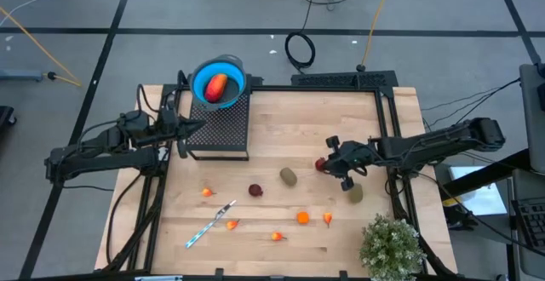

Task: Pick & Place Fruit
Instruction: Put the right pomegranate into the blue strainer bowl on the shelf

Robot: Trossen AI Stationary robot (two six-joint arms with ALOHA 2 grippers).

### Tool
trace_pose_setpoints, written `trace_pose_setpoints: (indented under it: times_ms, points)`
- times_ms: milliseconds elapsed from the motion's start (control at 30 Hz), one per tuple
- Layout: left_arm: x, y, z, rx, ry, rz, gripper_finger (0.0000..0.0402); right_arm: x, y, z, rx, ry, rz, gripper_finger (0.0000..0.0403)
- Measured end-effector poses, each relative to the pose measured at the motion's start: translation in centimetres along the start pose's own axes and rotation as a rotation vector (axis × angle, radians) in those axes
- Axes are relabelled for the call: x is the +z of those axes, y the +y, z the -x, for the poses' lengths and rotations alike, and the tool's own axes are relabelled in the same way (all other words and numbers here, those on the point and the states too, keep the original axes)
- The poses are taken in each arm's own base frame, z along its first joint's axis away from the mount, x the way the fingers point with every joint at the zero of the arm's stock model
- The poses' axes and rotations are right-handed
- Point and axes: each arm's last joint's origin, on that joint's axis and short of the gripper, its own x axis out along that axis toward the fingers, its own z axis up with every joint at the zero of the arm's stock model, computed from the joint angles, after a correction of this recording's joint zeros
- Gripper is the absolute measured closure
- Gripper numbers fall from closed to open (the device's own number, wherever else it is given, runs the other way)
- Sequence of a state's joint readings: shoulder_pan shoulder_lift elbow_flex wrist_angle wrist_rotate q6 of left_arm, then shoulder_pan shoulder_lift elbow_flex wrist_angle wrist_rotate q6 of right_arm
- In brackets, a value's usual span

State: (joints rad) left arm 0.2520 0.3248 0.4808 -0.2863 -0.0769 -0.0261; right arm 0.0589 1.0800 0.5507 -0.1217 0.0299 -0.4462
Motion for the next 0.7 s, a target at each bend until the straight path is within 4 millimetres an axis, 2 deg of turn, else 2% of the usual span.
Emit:
trace_pose_setpoints:
  times_ms: [200, 367, 533, 700]
  points:
    - [0.01, 0.00, 0.00, 0.000, -0.001, 0.010, 0.0395, 0.01, 0.01, 0.00, 0.003, -0.002, 0.008, 0.0341]
    - [0.01, 0.00, 0.00, 0.000, -0.001, 0.006, 0.0388, -0.05, 0.04, 0.01, 0.006, 0.004, 0.015, 0.0271]
    - [0.01, 0.00, 0.00, 0.000, -0.001, 0.006, 0.0399, -0.11, 0.05, 0.01, 0.006, 0.011, 0.012, 0.0195]
    - [0.01, 0.00, 0.00, 0.000, -0.001, 0.005, 0.0391, -0.29, -0.27, -0.05, -0.027, 0.029, -0.085, 0.0130]
